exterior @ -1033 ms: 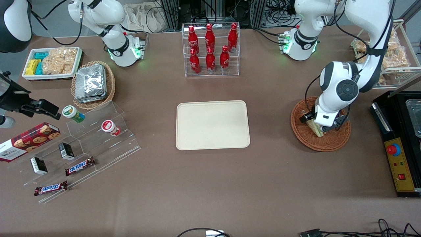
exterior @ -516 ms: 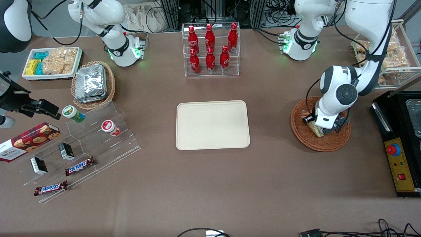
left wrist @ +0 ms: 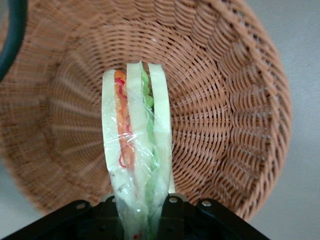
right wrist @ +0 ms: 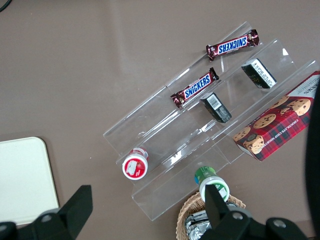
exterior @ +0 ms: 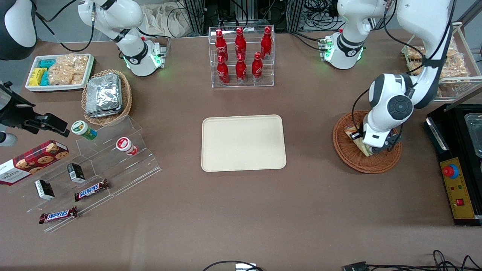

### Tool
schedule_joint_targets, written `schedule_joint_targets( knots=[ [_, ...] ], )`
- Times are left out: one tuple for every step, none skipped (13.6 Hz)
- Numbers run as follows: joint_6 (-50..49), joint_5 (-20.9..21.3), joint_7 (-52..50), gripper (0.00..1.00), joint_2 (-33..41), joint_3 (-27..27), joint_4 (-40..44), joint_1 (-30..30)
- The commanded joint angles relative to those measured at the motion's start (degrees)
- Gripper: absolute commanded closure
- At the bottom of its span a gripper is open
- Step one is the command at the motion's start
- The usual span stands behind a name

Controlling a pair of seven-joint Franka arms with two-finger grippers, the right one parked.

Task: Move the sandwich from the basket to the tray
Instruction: 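Lift the sandwich out of the basket with the left gripper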

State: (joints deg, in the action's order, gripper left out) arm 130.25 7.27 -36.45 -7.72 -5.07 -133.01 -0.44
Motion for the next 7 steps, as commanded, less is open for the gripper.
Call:
schedule_joint_targets(
  knots=[
    [-13.0,-0.3,1.3,0.94,6.4,-0.4,5.8,-0.4],
    [-17.4,-0.4,1.4,0.94,7.8,-0.5,8.7,-0.6],
    [-22.4,-0.9,1.5,0.94,8.9,-0.7,12.3,-0.8],
    [-27.4,-2.5,1.6,0.93,9.0,-0.7,16.5,-1.2],
    [-32.8,-5.2,2.3,0.93,8.8,-0.7,21.7,-1.6],
    [-37.2,-6.8,3.4,0.93,8.6,-0.6,26.2,-1.5],
    [-39.7,-7.5,4.7,0.93,8.7,-0.6,29.5,-1.5]
  ],
)
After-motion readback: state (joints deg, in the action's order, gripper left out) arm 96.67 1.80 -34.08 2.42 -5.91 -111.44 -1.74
